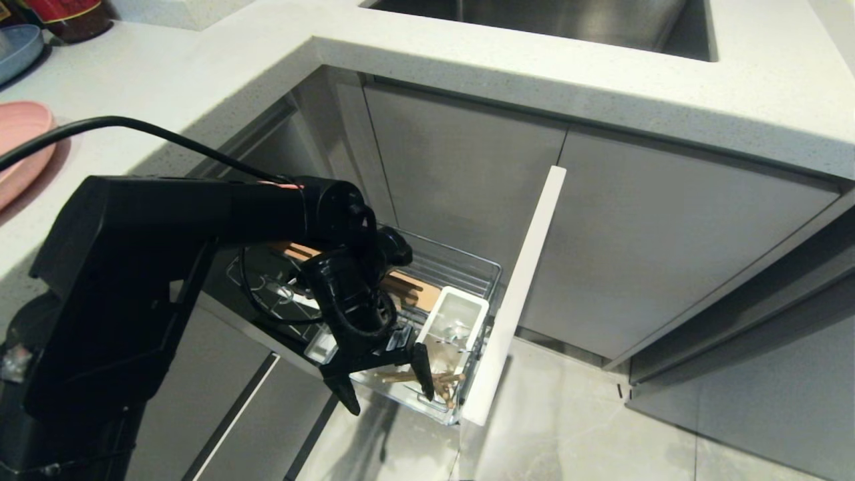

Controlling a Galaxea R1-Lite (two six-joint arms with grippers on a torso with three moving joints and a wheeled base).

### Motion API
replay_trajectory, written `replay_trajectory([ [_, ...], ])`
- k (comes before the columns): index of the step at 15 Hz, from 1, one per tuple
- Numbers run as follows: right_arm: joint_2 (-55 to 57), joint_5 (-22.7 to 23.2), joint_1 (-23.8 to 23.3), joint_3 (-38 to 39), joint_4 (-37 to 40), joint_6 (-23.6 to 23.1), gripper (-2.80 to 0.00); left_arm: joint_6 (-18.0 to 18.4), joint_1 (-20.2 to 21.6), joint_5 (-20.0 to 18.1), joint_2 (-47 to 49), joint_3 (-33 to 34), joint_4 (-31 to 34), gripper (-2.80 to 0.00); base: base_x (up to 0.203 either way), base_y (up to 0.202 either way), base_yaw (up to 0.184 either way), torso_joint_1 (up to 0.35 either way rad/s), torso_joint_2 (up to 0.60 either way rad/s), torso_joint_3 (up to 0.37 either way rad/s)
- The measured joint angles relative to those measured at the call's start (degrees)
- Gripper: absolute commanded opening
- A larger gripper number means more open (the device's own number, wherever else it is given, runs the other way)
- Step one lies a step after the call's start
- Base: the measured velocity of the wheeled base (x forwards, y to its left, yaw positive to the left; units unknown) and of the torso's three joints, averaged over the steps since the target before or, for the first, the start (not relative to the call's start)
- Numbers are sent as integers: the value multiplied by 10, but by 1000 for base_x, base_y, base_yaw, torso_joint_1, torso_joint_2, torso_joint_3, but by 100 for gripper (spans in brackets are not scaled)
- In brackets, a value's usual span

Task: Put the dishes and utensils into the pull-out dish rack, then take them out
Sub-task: Take the chopsticks out of the cupboard

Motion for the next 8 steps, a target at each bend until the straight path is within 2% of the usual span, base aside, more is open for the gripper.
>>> replay_trajectory([
  [3, 0, 0, 0, 0, 0, 0, -280, -1, 0, -1, -1, 0, -3, 0, 0, 0, 0, 0, 0, 0],
  [4, 0, 0, 0, 0, 0, 0, -280, -1, 0, -1, -2, 0, -3, -280, 0, 0, 0, 0, 0, 0],
  [8, 0, 0, 0, 0, 0, 0, -280, -3, -1, -10, -7, 0, -14, -280, 0, 0, 0, 0, 0, 0],
])
